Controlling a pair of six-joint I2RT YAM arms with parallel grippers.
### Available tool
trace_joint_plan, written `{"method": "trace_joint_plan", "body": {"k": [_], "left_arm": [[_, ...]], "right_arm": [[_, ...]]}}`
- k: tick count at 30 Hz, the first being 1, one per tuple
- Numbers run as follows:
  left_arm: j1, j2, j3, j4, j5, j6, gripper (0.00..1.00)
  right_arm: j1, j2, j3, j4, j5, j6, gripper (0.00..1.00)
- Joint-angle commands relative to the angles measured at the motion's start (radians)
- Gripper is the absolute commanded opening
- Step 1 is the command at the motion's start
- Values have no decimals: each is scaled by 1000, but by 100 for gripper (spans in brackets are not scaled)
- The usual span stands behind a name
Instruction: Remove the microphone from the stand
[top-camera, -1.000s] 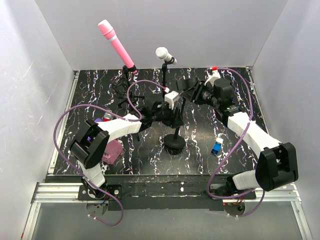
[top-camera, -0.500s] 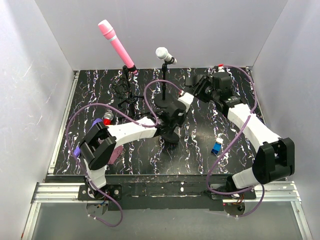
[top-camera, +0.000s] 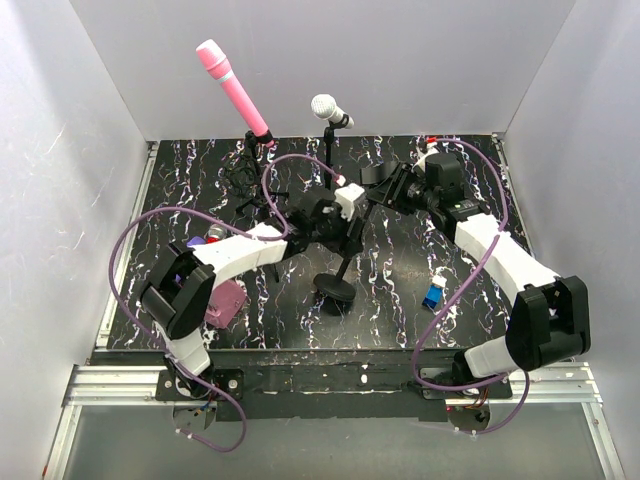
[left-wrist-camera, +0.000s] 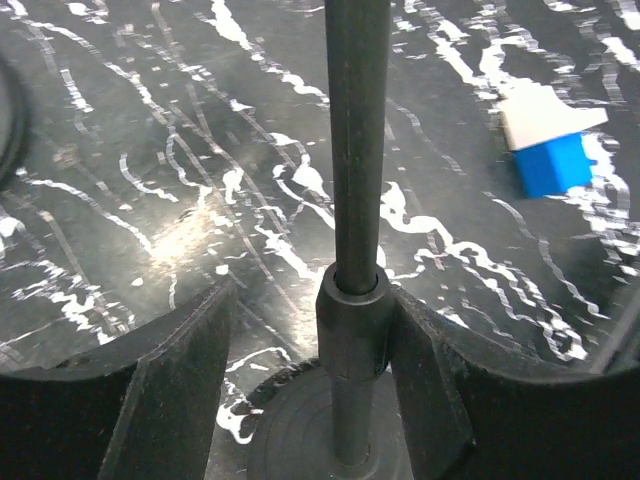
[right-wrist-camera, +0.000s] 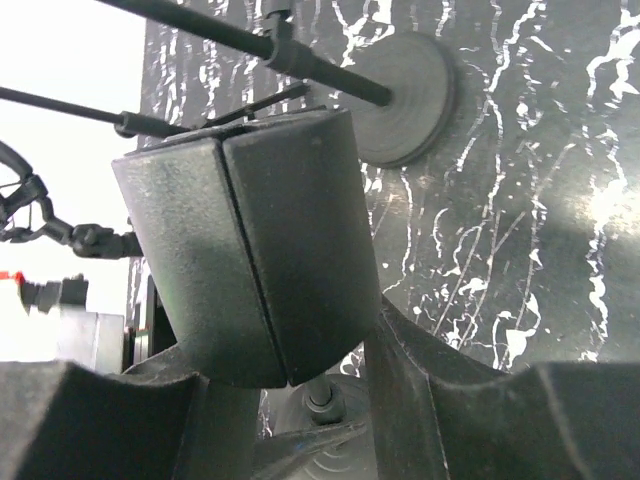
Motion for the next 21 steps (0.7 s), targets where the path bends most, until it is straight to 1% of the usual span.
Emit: {"method": "trace_joint_plan", "body": {"k": [1,2,3,4,5,6,7,9,10,11,12,13,14,16,17,18,19,21], "left_arm": [[78,-14,7,119,412,-40,56],[78,3,9,164,449,-38,54],[79,18,10,178,487,-38,47],[78,37,21,179,507,-31,38],[76,51,36,162,506,-19,24],[72,58,47,140,477,-6,5],[65,55,55,131,413,14,0],[35,28,56,74,212,53,0],[7,13,52,70,47,64,0],[-45,-3,49,67,-193,81,0],[-110,-4,49,79,-516,95,0],[-163,11,56,93,-745,110,0],[-175,31,75,70,-804,110,0],[-177,29,81,1,-702,60,0],[-177,14,63,4,-642,57,0],[-174,0,41,8,-549,63,0],[-168,-18,21,7,-460,80,10],[-131,-55,4,-5,-250,86,49]], "right_arm": [[-11,-36,-63,107,-186,-65,1],[-14,-35,-71,122,-207,-58,1],[-16,-35,-77,124,-217,-53,1],[-16,-35,-77,124,-215,-47,1],[-18,-36,-77,124,-199,-36,1],[-18,-39,-72,121,-168,-16,1],[-19,-41,-66,95,-121,8,1],[-27,-47,-48,27,-61,51,1],[-30,-50,-39,4,-39,67,1],[-30,-52,-25,-19,-27,82,1],[-30,-53,-16,-48,-15,102,1],[-30,-50,-3,-71,-11,120,1],[-30,-50,4,-82,-11,131,1],[-28,-44,14,-88,-14,137,1],[-28,-41,14,-86,-11,134,1],[-28,-39,14,-85,-10,125,1],[-30,-36,12,-80,-5,117,1],[-30,-38,3,-67,-2,101,1]]}}
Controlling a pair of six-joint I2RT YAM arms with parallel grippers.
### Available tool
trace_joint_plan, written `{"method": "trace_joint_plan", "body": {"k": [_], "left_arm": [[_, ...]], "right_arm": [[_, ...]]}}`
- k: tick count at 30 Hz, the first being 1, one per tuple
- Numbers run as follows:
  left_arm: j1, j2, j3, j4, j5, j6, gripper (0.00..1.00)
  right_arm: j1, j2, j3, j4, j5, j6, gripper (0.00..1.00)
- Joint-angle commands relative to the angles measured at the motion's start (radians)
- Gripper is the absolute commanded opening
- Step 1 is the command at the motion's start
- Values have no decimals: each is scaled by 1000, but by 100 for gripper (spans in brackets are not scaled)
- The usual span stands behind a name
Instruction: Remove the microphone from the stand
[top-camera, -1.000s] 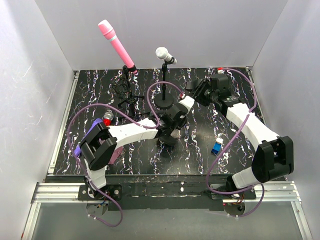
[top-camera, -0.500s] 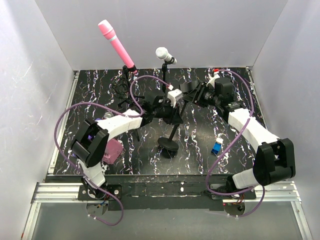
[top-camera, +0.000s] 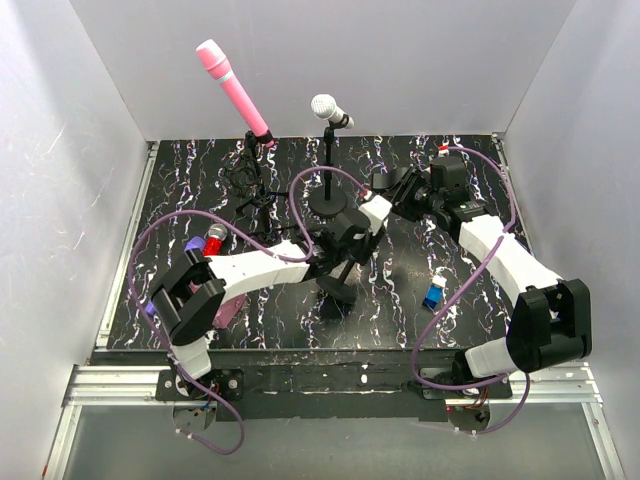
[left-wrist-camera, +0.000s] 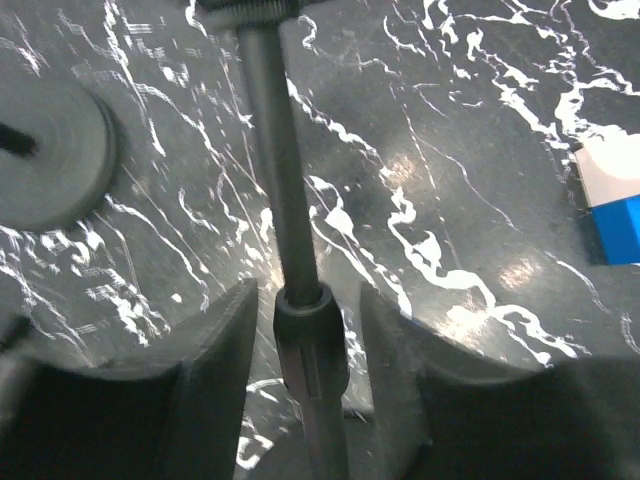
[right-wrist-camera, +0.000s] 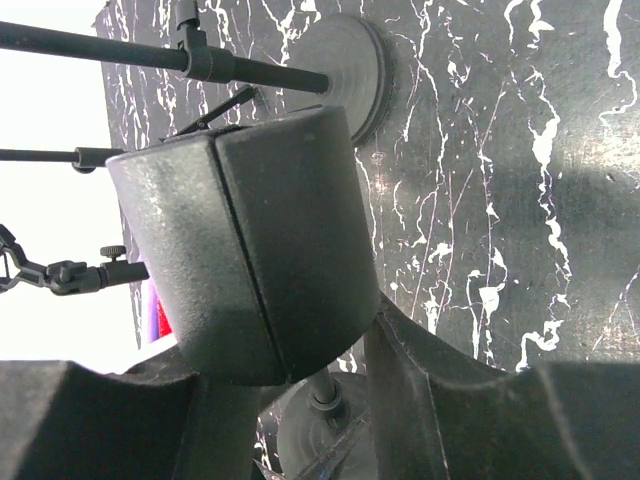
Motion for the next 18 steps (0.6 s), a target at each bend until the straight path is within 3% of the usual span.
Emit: {"method": "trace_joint_plan", "body": {"k": [1,3,7,11,14,16,18], "left_arm": [[98,-107,-47,-61,277,51,57],[168,-109,-35,-85,508,39,65],[290,-55,0,-101,923,37,64],[313,20,40,-76,1094,42,55],[308,59,52,-32,1131,5,28],[305,63,57,-27,1114,13,0],[298,48,57,-36,1047,40,0]], "right_arm": [[9,-18,29,-2,-28,-3,1],[7,-28,12,24,-44,-24,1],[7,-40,-12,65,-97,-70,1],[9,-51,-34,87,-138,-89,1],[9,-55,-40,84,-132,-98,1],[7,-58,-38,76,-115,-103,1],[7,-64,-35,67,-98,-98,1]]}}
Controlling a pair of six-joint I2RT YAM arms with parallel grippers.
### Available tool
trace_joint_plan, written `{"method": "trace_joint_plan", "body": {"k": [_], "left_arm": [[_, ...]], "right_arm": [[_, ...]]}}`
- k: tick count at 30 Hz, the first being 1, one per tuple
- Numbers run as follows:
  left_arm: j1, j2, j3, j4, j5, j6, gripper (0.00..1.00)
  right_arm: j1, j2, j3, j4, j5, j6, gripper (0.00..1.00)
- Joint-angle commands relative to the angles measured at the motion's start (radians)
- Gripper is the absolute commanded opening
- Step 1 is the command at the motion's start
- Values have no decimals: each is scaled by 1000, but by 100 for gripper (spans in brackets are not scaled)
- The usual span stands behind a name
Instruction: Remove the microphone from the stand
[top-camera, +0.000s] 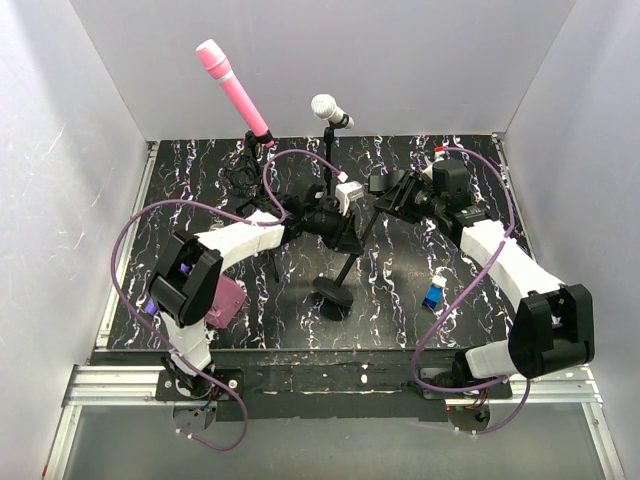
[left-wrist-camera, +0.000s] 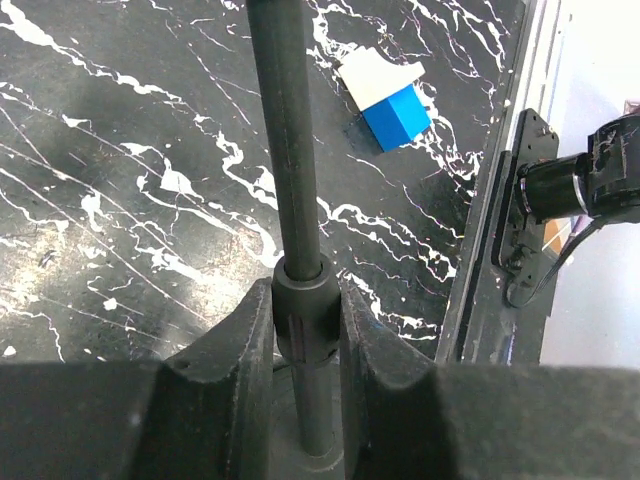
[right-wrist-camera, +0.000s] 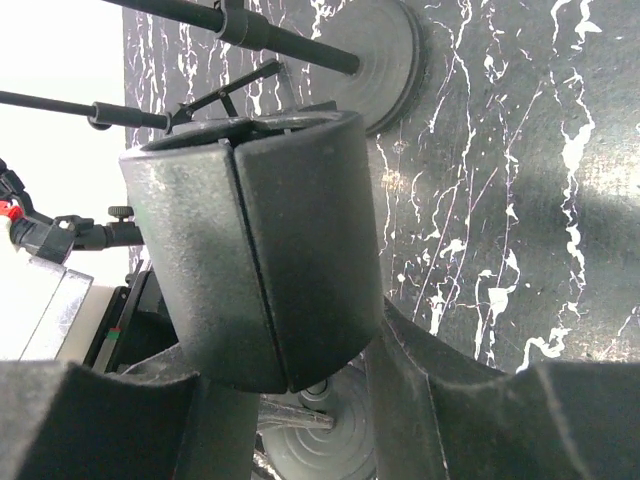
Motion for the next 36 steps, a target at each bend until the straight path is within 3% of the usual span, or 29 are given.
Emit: {"method": "trace_joint_plan", "body": {"k": [1,3,5,6,8,10,11,13,14,15,17,21,25,29,33,34,36], "left_arm": [[-34,-23,27,19,-66,77,0],[-130,-86,18,-6,-509,108,0],[-296,-102,-16,79,-1372,204,0],[-336,-80,-30,191,-1544,279,0],[-341,-63,16,29,-1446,228,0],[-332,-89,4,-27,-1315,154,0],[-327,-105,-8,-38,-1233,147,7],[-305,-135,-36,-50,-998,140,50],[-280,-152,-47,-55,-905,134,61],[-254,-161,-56,-54,-795,122,68],[-173,-171,-61,-52,-548,56,71],[-27,-106,-48,-5,-135,-39,64],[4,-71,-47,87,41,-51,55],[1,-25,1,117,99,-82,34],[-1,-22,22,105,92,-56,2],[-2,-26,22,98,79,-41,0],[-27,-51,24,53,-101,20,0]], "right_arm": [[8,-43,10,2,3,-24,1],[8,-46,19,-29,37,-8,1],[9,-43,26,-49,54,0,1],[8,-40,29,-57,62,8,1],[8,-32,35,-69,70,17,1],[9,-23,39,-66,68,16,1],[8,-19,42,-65,64,9,1],[8,-15,44,-52,63,-4,1],[8,-17,42,-46,63,-10,1],[9,-17,39,-39,62,-17,1],[9,-19,30,-19,42,-33,1],[8,-19,12,7,13,-56,1],[8,-19,4,24,7,-67,1],[8,-20,3,29,10,-75,1],[8,-26,7,21,16,-83,1],[9,-26,7,17,17,-86,1],[9,-25,16,-3,28,-89,1]]}}
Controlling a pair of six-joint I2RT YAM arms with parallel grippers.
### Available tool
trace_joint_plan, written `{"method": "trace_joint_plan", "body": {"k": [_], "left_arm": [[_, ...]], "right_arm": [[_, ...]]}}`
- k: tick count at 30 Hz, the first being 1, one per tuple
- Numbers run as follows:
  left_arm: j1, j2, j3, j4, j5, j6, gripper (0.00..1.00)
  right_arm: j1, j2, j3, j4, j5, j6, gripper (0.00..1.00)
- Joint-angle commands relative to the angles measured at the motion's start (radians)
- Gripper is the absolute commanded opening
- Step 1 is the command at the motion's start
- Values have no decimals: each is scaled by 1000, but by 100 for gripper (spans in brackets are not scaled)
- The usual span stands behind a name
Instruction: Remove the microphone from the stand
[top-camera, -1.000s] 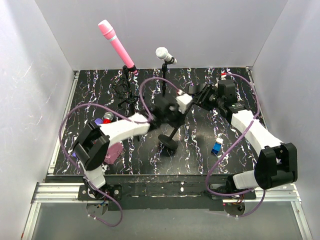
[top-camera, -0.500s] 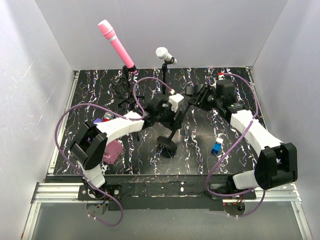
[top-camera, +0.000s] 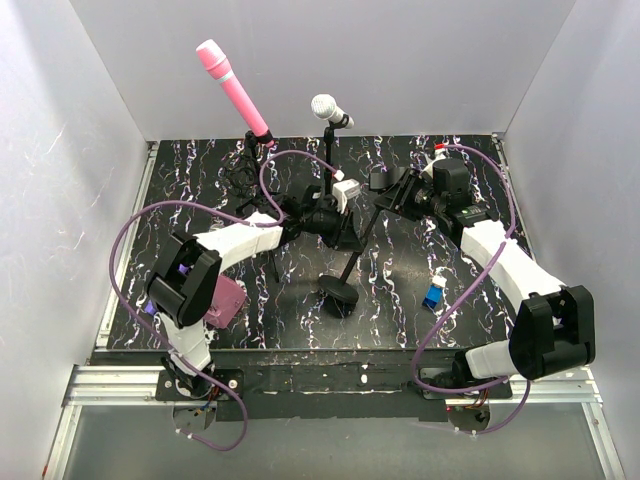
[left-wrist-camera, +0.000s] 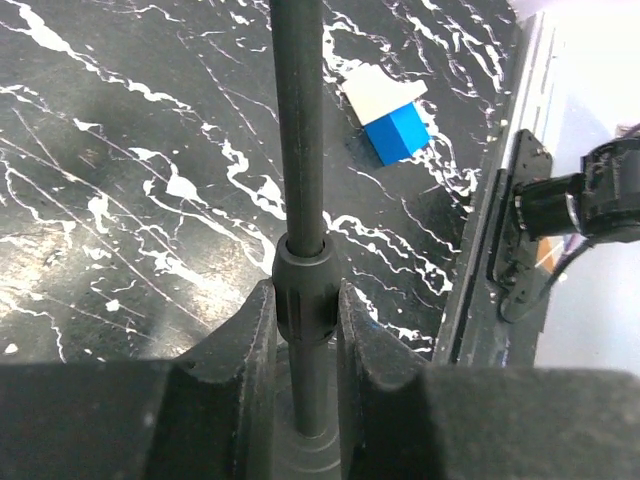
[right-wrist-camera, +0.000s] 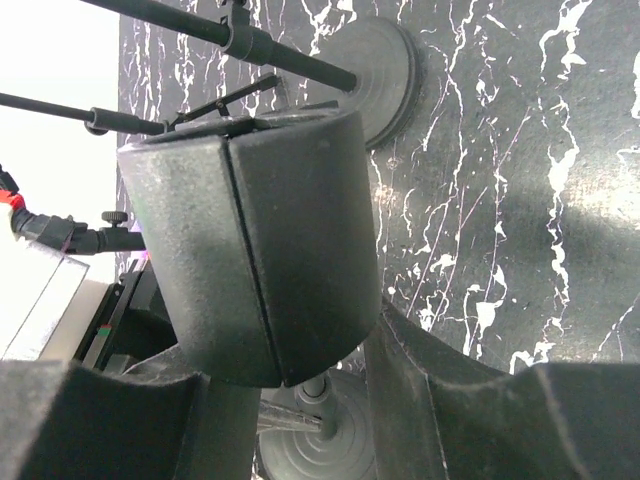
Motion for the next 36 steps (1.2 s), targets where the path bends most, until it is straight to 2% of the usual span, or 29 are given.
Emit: {"method": "trace_joint_plan", "body": {"k": [1,2,4,5,6,9,11,12,13,14,15,18,21,24,29,32,34,35,36], "left_arm": [[-56,-66,47,-31,-230,122,0],[-90,-90,39,-46,-462,149,0],[-208,-127,19,-28,-1058,215,0],[-248,-121,15,-14,-1230,246,0],[-259,-109,34,-50,-1262,246,0],[-251,-89,80,-172,-1134,211,0],[-206,-112,68,-189,-874,234,2],[-178,-123,58,-187,-698,246,22],[-152,-132,54,-196,-582,264,44],[-143,-129,62,-219,-495,287,56],[-136,-123,83,-268,-425,335,63],[-123,-91,160,-416,-305,406,68],[-118,-95,140,-410,-271,426,69],[-121,-85,110,-333,-312,401,67],[-142,-31,148,-309,-369,404,52],[-147,-6,148,-263,-508,358,31],[-146,-6,136,-220,-601,326,7],[-147,-8,127,-201,-634,326,0],[-149,-11,117,-180,-679,312,0]], "right_arm": [[3,-10,20,-26,8,-49,1],[4,-6,29,-37,13,-46,1],[3,4,52,-60,28,-41,1],[3,10,66,-67,33,-40,1],[3,16,77,-71,28,-43,1],[3,25,86,-39,0,-52,1],[3,27,78,-16,-4,-40,1],[1,30,72,-2,-9,-35,1],[1,34,67,9,-16,-29,1],[0,40,66,20,-24,-18,1],[-5,48,63,38,-42,-1,1],[-17,88,73,77,-102,63,1],[-23,134,109,112,-203,95,1],[-37,169,110,201,-267,161,1],[-40,175,86,253,-279,198,1],[-38,143,69,213,-233,169,1],[-38,117,52,193,-222,136,1],[-38,107,46,166,-202,128,1],[-37,97,46,129,-172,117,1]]}}
